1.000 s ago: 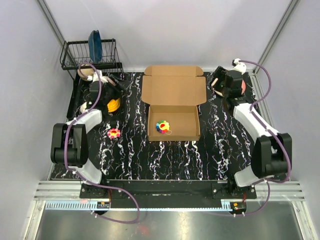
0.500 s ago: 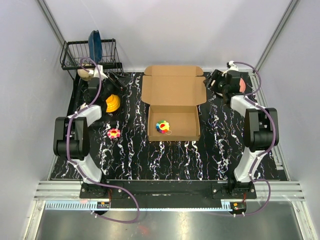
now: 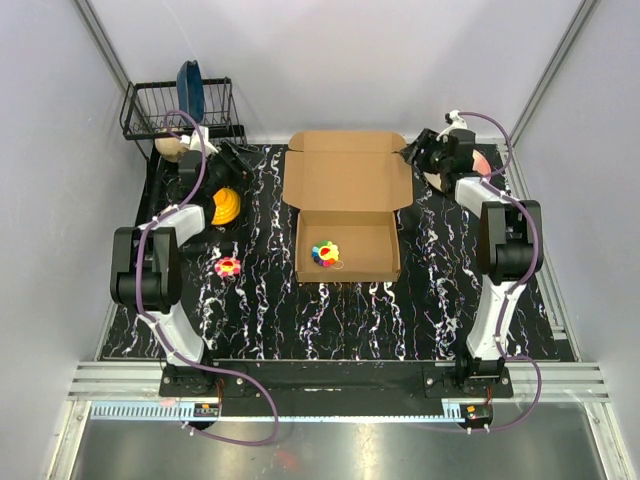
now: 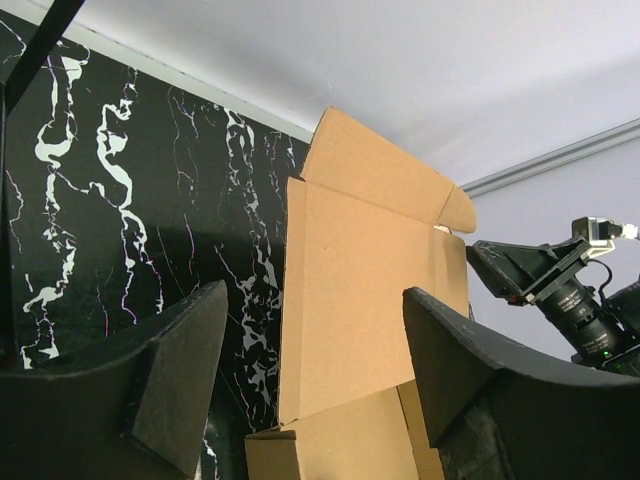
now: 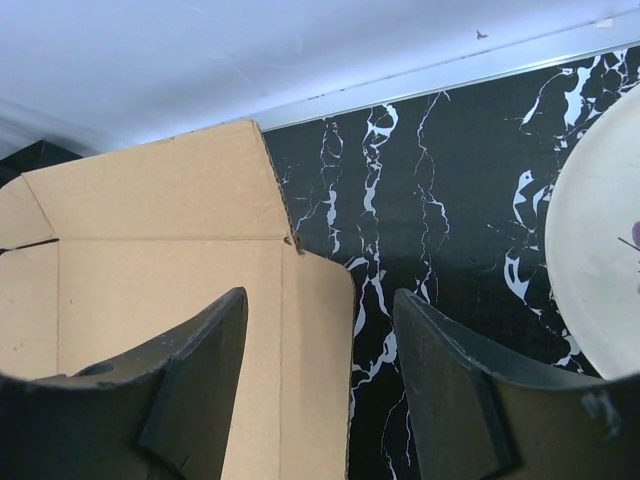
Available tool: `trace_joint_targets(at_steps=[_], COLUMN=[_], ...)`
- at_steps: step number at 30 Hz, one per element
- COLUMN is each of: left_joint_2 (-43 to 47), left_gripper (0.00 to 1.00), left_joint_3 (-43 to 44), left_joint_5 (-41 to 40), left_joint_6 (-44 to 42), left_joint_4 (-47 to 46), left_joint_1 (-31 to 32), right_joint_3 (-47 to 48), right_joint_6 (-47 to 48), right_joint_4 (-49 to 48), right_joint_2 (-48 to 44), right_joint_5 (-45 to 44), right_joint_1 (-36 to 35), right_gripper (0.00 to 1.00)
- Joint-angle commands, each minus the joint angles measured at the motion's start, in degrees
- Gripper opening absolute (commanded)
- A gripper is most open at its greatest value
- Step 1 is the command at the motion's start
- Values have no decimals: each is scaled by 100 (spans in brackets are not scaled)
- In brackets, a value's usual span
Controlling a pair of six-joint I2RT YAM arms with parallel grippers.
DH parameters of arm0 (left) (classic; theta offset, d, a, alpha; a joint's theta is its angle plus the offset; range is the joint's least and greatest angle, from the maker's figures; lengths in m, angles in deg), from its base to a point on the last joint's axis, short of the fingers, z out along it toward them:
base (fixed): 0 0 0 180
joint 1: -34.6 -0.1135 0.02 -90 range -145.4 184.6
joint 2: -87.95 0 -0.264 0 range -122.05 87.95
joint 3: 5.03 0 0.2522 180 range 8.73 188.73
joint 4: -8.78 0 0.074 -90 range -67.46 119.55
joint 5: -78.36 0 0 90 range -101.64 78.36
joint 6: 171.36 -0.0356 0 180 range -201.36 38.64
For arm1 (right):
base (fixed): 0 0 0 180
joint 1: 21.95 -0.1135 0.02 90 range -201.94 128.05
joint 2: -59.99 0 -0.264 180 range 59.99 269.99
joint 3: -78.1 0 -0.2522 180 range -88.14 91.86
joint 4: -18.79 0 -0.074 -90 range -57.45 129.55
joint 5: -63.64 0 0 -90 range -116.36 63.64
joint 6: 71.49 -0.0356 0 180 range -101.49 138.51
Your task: Fold the paper box
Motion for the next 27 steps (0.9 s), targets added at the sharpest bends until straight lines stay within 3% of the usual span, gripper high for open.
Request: trace_joint_targets(at_steps=[1,9,16,24,27], left_joint_2=[-119,-294,-637,-795,-997], left_gripper=[73,73,75,82,89], left_joint_3=[306,499,833,965,1158], left_joint_5=[96,79,658,615,773], left_joint_6=[-165,-253,-324,-710,-859], left_joint_4=[-119,4,-119,-154,39], left_joint_1=[-10,-10,-10,-10,-10], right_joint_3=[420,438,44,-519,-590], right_joint_6=[57,39,39,153,154], right_joint_4=[117,214,-31,-339,-444], right_joint_2=[212,362,134,-279,-306], right_joint_5=[239,415,511,670,731], right_joint_1=[-24,-42,-42,-33,-33], right_gripper=[65,50,28,14,10])
